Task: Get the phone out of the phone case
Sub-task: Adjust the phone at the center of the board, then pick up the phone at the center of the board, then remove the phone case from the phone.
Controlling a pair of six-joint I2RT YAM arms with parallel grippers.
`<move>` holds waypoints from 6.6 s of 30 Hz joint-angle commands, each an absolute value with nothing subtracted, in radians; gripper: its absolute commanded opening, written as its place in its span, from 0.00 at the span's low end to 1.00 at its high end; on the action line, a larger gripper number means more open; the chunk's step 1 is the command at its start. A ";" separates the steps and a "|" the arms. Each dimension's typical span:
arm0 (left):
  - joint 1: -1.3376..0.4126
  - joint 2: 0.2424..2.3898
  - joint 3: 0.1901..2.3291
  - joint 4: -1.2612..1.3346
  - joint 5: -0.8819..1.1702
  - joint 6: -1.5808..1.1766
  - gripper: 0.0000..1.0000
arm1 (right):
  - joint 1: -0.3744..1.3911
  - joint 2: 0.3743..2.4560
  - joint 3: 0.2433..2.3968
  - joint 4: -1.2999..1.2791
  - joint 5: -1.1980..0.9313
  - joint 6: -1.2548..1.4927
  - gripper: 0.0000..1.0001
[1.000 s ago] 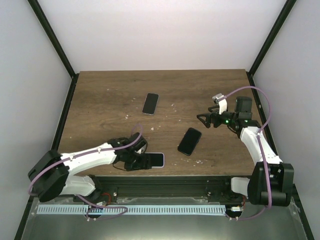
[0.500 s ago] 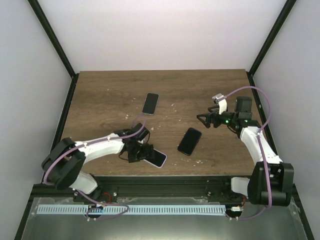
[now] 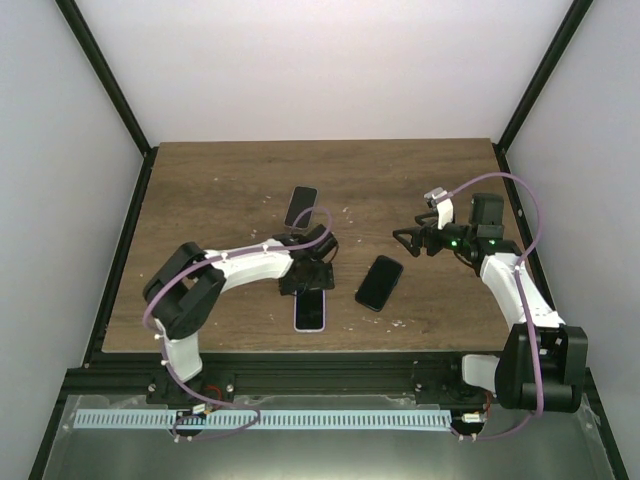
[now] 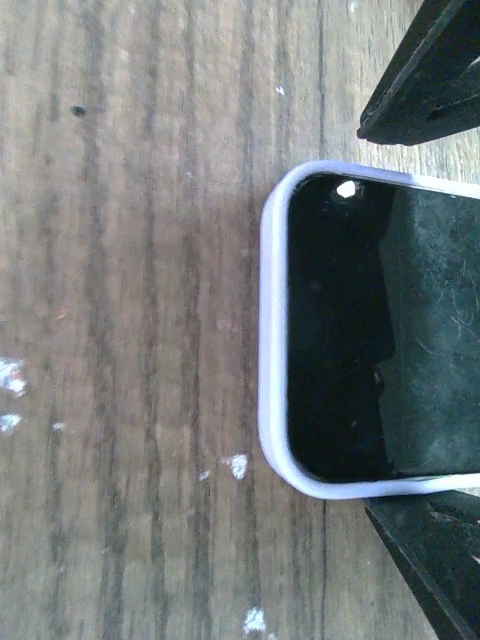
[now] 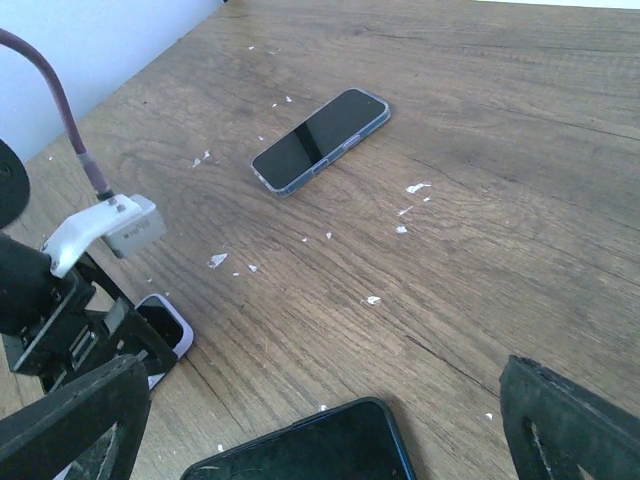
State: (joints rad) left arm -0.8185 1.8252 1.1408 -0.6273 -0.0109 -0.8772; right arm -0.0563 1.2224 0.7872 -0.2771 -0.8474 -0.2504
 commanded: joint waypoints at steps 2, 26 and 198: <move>-0.880 1.897 1.235 -0.837 -0.156 -0.873 0.93 | -0.046 1.222 0.807 -0.288 -0.883 -0.267 0.96; -0.896 1.712 1.372 -0.864 -0.185 -0.901 0.66 | -0.046 1.207 0.866 -0.344 -0.920 -0.243 0.89; -0.474 1.188 0.891 0.435 1.212 -0.741 0.00 | 0.508 1.258 1.147 -0.846 -1.222 -0.656 0.18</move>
